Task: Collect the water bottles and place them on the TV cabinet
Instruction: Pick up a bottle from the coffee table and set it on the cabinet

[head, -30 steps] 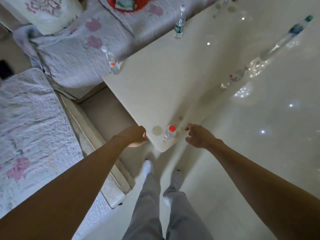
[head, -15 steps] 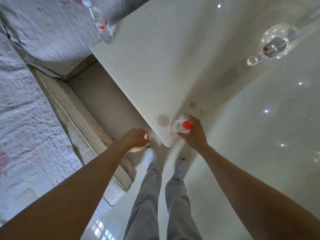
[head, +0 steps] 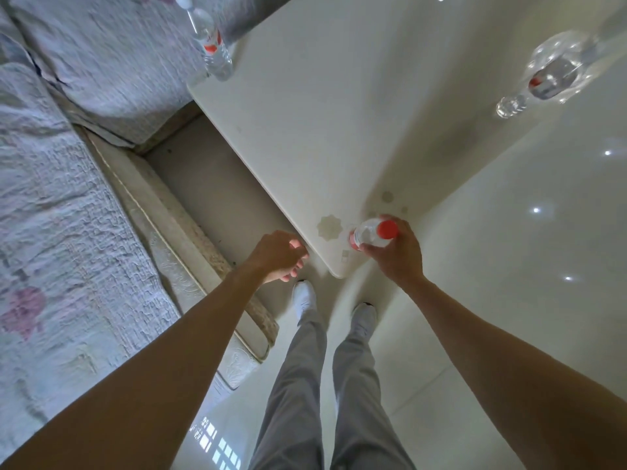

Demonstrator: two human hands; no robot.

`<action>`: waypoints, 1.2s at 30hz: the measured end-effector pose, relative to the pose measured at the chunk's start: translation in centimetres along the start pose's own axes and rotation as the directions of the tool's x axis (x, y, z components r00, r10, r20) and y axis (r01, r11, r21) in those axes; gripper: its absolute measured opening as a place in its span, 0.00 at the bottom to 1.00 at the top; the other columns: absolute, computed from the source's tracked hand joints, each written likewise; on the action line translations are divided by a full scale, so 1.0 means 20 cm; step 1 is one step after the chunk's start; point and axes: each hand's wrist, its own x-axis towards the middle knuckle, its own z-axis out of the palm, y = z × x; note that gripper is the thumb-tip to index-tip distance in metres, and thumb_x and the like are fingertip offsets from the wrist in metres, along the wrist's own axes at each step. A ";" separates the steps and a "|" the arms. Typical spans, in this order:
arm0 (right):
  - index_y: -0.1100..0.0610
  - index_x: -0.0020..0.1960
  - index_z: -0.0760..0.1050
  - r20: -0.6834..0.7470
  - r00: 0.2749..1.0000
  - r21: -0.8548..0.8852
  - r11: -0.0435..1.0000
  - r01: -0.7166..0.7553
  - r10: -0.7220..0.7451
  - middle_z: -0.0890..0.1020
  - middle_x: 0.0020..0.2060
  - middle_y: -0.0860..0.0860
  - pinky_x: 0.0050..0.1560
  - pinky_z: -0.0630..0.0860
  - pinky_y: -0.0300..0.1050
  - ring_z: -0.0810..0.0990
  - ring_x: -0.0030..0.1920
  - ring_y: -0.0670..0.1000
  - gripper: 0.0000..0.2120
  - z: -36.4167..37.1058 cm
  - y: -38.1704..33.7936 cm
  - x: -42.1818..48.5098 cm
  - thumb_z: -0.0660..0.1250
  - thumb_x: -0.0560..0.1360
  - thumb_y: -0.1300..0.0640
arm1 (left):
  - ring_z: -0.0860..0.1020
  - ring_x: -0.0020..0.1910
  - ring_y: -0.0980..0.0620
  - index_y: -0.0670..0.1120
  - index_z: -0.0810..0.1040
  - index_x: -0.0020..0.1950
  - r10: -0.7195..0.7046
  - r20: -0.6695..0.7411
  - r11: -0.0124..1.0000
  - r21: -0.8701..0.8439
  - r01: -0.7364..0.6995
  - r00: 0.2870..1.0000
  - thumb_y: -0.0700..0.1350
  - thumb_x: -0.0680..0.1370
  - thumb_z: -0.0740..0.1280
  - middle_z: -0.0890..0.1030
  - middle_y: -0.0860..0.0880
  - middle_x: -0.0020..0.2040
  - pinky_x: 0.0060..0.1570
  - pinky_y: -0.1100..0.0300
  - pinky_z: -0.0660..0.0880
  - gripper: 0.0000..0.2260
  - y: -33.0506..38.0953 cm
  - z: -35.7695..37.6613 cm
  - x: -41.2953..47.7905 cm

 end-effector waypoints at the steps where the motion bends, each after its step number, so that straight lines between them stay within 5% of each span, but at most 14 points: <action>1: 0.49 0.62 0.73 -0.011 1.000 -0.010 1.000 0.022 -0.023 0.77 0.56 0.46 0.55 0.71 0.40 0.76 0.57 0.50 0.30 -0.05 -0.04 -0.02 0.78 0.63 0.46 | 0.81 0.35 0.49 0.41 0.81 0.51 0.006 -0.024 0.999 -0.034 -0.007 1.000 0.41 0.81 0.64 0.83 0.43 0.42 0.36 0.59 0.81 0.07 0.03 -0.01 -0.02; 10: 0.49 0.59 0.68 -0.074 0.987 -0.039 0.990 0.138 -0.140 0.78 0.50 0.44 0.49 0.74 0.39 0.77 0.49 0.47 0.32 -0.61 -0.50 -0.28 0.80 0.61 0.47 | 0.79 0.46 0.48 0.40 0.80 0.59 0.102 -0.086 0.942 -0.311 -0.124 0.991 0.38 0.80 0.63 0.80 0.45 0.51 0.47 0.48 0.82 0.10 0.34 0.04 -0.30; 18: 0.52 0.65 0.68 -0.202 0.950 -0.063 0.971 0.232 -0.240 0.78 0.55 0.46 0.53 0.71 0.37 0.75 0.51 0.45 0.36 -1.02 -0.91 -0.51 0.79 0.63 0.44 | 0.77 0.58 0.54 0.52 0.78 0.62 0.301 -0.150 0.856 -0.394 -0.336 0.942 0.51 0.81 0.62 0.79 0.53 0.61 0.61 0.48 0.76 0.11 0.74 0.05 -0.51; 28: 0.56 0.66 0.70 -0.399 0.880 -0.076 0.966 0.248 -0.257 0.80 0.59 0.51 0.62 0.74 0.45 0.79 0.56 0.50 0.35 -1.32 -1.14 -0.69 0.77 0.65 0.43 | 0.81 0.57 0.47 0.48 0.78 0.55 0.483 -0.130 0.684 -0.561 -0.466 0.866 0.49 0.82 0.61 0.82 0.46 0.57 0.55 0.49 0.80 0.08 1.04 0.04 -0.71; 36: 0.56 0.66 0.70 -0.466 0.863 -0.030 0.978 0.205 -0.195 0.80 0.59 0.51 0.61 0.74 0.45 0.80 0.55 0.50 0.33 -1.52 -1.07 -0.81 0.76 0.67 0.43 | 0.81 0.56 0.45 0.47 0.79 0.54 0.528 -0.082 0.701 -0.521 -0.487 0.846 0.45 0.82 0.61 0.83 0.44 0.56 0.53 0.48 0.80 0.08 1.18 0.16 -0.82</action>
